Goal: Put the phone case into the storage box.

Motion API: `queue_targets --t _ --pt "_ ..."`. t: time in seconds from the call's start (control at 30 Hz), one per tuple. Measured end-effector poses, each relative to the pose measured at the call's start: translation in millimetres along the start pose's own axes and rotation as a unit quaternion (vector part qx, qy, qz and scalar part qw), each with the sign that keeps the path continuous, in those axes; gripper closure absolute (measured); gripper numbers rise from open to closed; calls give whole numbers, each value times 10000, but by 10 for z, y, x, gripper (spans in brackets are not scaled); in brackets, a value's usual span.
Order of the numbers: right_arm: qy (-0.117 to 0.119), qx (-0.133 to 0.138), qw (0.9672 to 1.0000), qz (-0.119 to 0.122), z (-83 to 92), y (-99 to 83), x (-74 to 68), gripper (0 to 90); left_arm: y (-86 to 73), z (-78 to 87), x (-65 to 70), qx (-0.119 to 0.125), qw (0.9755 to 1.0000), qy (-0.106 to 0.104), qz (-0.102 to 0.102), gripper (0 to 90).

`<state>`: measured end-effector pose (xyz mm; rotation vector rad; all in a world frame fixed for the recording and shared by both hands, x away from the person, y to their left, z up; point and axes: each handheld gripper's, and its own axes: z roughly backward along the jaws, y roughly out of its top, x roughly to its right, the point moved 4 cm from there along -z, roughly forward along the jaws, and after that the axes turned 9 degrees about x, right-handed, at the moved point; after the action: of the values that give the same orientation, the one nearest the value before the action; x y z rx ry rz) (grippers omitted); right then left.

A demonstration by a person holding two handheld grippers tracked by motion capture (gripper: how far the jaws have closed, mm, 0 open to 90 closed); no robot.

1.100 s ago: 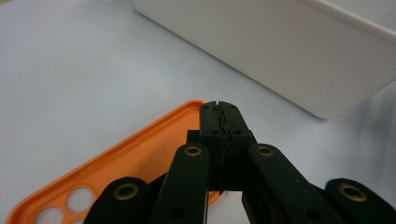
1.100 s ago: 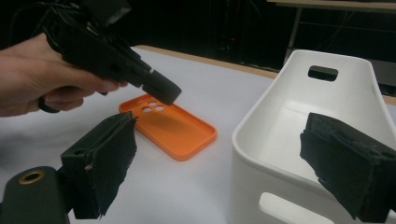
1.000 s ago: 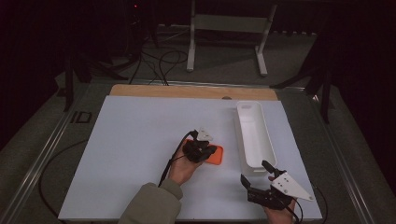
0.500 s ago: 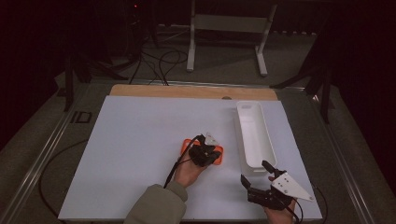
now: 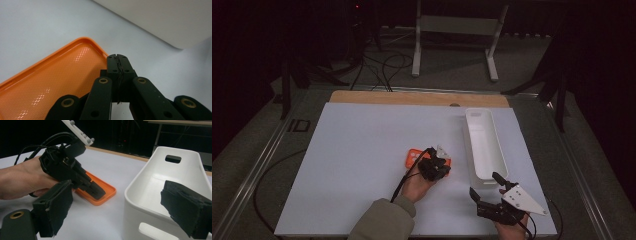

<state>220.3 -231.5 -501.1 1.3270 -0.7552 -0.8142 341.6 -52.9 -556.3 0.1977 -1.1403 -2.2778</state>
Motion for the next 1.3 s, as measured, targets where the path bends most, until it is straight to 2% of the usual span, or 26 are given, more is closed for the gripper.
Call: queue_targets --t 0.17,0.37,0.57,0.63,0.7,0.83,0.9,1.03,1.1,1.17,1.2,1.23,1.27,1.3 --pt "-16 -5 10000 -12 1 -1 2 99 -19 -5 14 -78 10000 -29 7 900" --pt "-21 8 10000 -18 7 2 6 99 -62 27 39 -209 9997 -71 -82 900" --pt "-45 12 10000 -26 15 3 19 99 -179 176 92 -334 9992 -138 -166 900" --pt "-49 12 10000 -18 15 4 19 99 -269 289 108 -343 9991 -161 -164 900" --pt "-51 13 10000 -18 15 4 18 99 -288 318 106 -359 9991 -149 -175 900" --pt "-64 14 10000 -15 13 5 16 99 -434 523 70 -414 9990 -58 -170 900" --pt "-66 16 10000 -16 13 5 18 99 -456 552 62 -406 9991 -55 -149 900" --pt "-76 8 10000 -26 9 1 17 99 -592 748 -24 -422 9990 132 -66 900" --pt "-73 10 10000 -24 9 3 15 99 -608 776 -43 -435 9989 164 -66 900" --pt "-78 10 10000 -23 9 3 17 99 -671 878 -126 -463 9983 342 -2 900" --pt "-78 10 10000 -23 9 3 17 99 -671 878 -126 -463 9983 342 -2 900" --pt "-83 9 10000 -17 8 2 21 99 -701 932 -181 -486 9977 463 4 900" --pt "-87 10 10000 -28 6 1 23 99 -701 932 -181 -486 9977 463 4 900" --pt "-85 9 10000 -33 5 0 21 99 -736 997 -264 -518 9966 645 9 900"
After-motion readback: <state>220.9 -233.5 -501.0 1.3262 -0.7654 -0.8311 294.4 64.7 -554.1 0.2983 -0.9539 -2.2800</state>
